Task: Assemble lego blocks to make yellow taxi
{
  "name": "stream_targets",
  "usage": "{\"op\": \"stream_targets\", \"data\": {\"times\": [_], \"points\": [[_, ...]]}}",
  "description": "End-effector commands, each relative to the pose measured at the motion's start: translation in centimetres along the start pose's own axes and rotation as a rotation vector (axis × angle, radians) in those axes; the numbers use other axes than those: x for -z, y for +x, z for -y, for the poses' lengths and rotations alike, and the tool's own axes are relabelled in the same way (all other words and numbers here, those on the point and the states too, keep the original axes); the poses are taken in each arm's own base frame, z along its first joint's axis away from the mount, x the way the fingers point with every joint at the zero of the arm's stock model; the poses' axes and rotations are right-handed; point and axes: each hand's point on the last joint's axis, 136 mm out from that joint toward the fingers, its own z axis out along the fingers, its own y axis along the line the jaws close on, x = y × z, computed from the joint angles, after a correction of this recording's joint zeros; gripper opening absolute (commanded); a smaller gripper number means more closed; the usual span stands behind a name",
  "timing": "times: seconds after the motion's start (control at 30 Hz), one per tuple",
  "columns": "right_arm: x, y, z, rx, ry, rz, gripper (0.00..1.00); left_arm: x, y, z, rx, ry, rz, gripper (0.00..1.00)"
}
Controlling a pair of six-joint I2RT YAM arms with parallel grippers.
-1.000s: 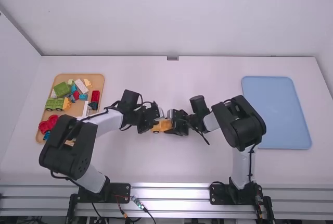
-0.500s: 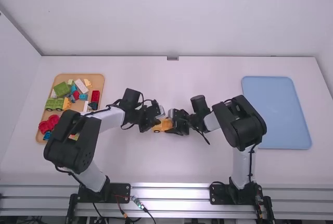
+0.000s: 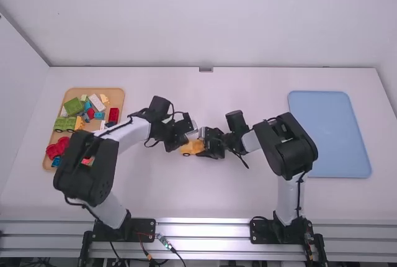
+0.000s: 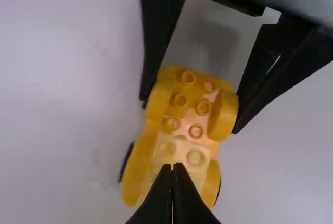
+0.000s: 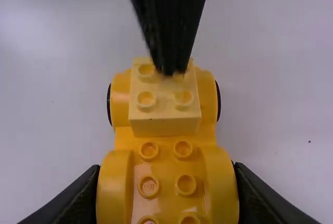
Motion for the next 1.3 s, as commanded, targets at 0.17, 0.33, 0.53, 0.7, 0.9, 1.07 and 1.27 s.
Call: {"op": "stream_targets", "data": {"times": [0.17, 0.33, 0.53, 0.7, 0.9, 1.07, 1.27], "points": [[0.4, 1.3, 0.9, -0.034, 0.035, -0.041, 0.45, 7.9, -1.4, -4.3, 0.208, -0.481, 0.104, 0.18], [0.4, 1.8, 1.2, -0.023, 0.059, -0.073, 0.5, 11.9, 1.0, -6.3, 0.429, -0.783, 0.195, 0.88], [0.5, 2.6, 1.9, -0.02, 0.099, -0.122, 0.76, 14.4, 2.3, -6.3, 0.554, -0.905, 0.275, 0.99], [1.2, 2.5, 2.6, -0.027, 0.123, -0.118, 0.99, 15.2, 2.5, -6.4, 0.596, -0.944, 0.293, 0.99], [3.9, 0.4, 3.2, -0.042, 0.156, -0.12, 0.99, 17.0, 3.6, -7.5, 0.69, -1.054, 0.321, 0.99], [5.9, -1.3, 3.7, -0.033, 0.206, -0.149, 0.99, 20.7, 6.5, -9.1, 0.879, -1.216, 0.326, 0.99], [7.4, -3.5, 4.4, -0.063, 0.267, -0.136, 0.99, 24.6, 8.8, -11.6, 1.083, -1.22, 0.301, 0.99]]}}
